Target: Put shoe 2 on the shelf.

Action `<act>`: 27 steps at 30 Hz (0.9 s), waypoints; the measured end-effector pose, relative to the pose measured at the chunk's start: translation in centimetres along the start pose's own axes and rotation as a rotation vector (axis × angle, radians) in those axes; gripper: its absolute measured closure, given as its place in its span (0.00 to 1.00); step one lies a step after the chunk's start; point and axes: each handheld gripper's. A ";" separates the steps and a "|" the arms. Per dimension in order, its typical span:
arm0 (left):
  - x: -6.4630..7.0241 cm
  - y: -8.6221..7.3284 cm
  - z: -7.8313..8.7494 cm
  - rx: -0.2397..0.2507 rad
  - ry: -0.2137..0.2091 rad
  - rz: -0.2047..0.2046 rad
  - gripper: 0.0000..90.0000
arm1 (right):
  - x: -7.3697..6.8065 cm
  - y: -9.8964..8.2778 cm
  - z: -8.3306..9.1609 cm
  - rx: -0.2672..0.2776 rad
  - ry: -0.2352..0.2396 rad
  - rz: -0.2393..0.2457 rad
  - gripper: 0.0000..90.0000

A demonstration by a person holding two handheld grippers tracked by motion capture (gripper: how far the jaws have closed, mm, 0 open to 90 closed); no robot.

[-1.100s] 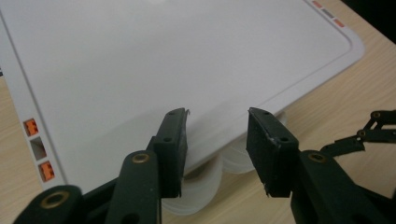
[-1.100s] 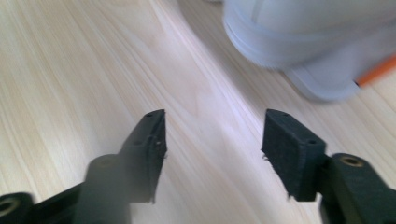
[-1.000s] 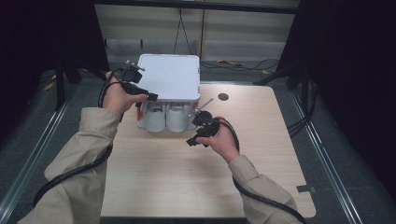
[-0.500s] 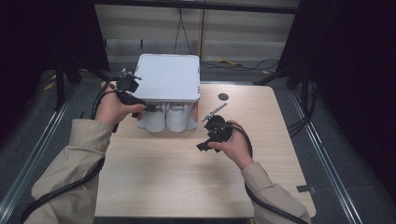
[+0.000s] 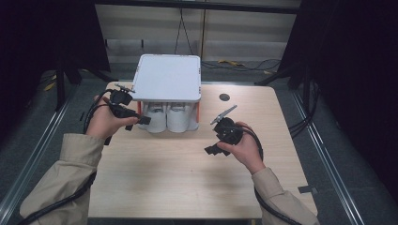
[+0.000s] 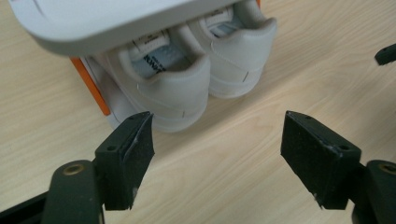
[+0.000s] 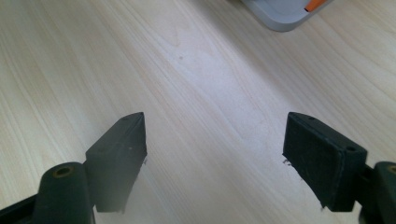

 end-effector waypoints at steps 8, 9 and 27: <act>-0.2 -2.1 -1.1 -0.036 -0.019 -0.013 0.26 | 0.3 -1.6 0.5 0.005 -0.016 0.010 0.21; -0.2 -2.4 -1.3 -0.034 -0.023 -0.008 0.26 | 0.3 -1.8 0.5 0.002 -0.017 0.011 0.21; -0.6 -5.9 -3.2 -0.056 -0.041 -0.009 0.25 | 1.6 -7.4 1.1 -0.005 -0.040 -0.035 0.21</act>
Point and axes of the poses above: each handheld gripper's, and its own axes: z roughly backward along the jaws, y roughly out of its top, x roughly to its right, and after that the axes turned 7 degrees about -x, right-handed
